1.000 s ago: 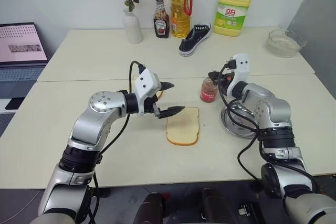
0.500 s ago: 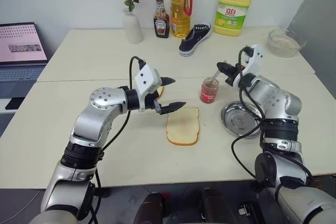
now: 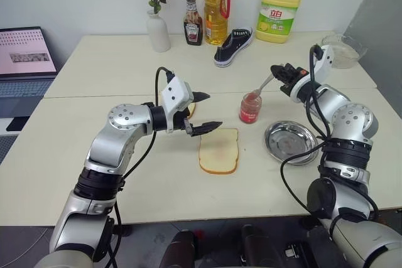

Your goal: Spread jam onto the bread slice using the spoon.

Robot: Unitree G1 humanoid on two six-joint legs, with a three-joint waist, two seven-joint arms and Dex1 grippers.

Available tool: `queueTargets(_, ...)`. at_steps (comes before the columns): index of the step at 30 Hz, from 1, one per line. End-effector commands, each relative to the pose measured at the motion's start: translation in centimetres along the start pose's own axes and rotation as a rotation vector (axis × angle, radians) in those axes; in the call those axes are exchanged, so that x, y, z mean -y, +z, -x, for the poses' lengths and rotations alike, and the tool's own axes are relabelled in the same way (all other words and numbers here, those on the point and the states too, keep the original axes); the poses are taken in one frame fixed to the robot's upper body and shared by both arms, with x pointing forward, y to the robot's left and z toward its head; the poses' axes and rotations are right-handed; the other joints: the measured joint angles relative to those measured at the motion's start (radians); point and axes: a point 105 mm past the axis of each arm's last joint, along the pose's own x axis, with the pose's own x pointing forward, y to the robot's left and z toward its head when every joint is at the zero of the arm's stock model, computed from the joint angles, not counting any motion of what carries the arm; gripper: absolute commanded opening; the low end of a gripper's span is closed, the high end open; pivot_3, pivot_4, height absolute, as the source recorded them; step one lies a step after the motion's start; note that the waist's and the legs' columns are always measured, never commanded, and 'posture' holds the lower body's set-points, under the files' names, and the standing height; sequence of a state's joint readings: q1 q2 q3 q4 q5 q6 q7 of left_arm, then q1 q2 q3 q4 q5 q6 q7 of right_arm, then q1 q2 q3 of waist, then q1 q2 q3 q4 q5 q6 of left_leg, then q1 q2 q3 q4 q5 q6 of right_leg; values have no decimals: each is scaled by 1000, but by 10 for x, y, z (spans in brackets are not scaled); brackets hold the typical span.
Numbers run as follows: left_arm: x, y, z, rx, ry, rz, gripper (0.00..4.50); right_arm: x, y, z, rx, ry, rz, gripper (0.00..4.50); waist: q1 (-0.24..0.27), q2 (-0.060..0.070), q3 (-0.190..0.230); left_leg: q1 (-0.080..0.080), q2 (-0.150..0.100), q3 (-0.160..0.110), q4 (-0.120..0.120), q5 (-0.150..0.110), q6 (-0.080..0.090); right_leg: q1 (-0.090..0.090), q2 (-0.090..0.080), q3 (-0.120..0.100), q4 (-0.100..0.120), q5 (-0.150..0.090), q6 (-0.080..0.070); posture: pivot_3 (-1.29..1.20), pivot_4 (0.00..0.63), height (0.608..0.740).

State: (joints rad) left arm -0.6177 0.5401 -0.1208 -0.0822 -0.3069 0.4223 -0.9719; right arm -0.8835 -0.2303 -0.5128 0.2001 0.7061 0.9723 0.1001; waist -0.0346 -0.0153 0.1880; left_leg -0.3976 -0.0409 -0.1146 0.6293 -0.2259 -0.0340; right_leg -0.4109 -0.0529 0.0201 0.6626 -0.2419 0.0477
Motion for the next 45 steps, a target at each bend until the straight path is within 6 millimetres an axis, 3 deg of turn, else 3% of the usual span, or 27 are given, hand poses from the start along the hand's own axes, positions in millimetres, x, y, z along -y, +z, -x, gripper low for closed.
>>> queueTargets(1,-1,13,0,29,-8,-52,4500,-7,21,9,79,33,-14,34,0,0,0,0,0,0,0,0,0,0,0,0,0,0,0,0,150,740)
queueTargets(16,-6,13,4,7,-26,-64,4500,-5,30,21,163,63,-207,34,0,0,0,0,0,0,0,0,0,0,0,0,0,0,0,0,150,740)
queueTargets(28,-15,12,17,-31,-35,-85,4500,-21,40,29,222,154,-404,34,-1,0,0,0,0,0,0,0,0,0,0,0,0,0,0,0,150,740)
queueTargets(32,-17,13,23,-41,-34,-80,4500,-34,41,30,220,197,-427,34,-2,1,0,0,0,0,0,0,0,0,0,0,0,0,0,0,150,740)
queueTargets(37,-9,9,38,-87,-87,-66,4500,-64,27,31,146,294,-435,34,-18,1,1,0,1,0,-1,0,0,-1,0,0,0,0,0,0,150,740)
queueTargets(45,24,-4,77,-229,-221,0,4500,-104,-31,42,-90,415,-408,34,-25,3,1,-1,5,0,-2,0,0,-2,0,1,0,0,0,0,150,740)
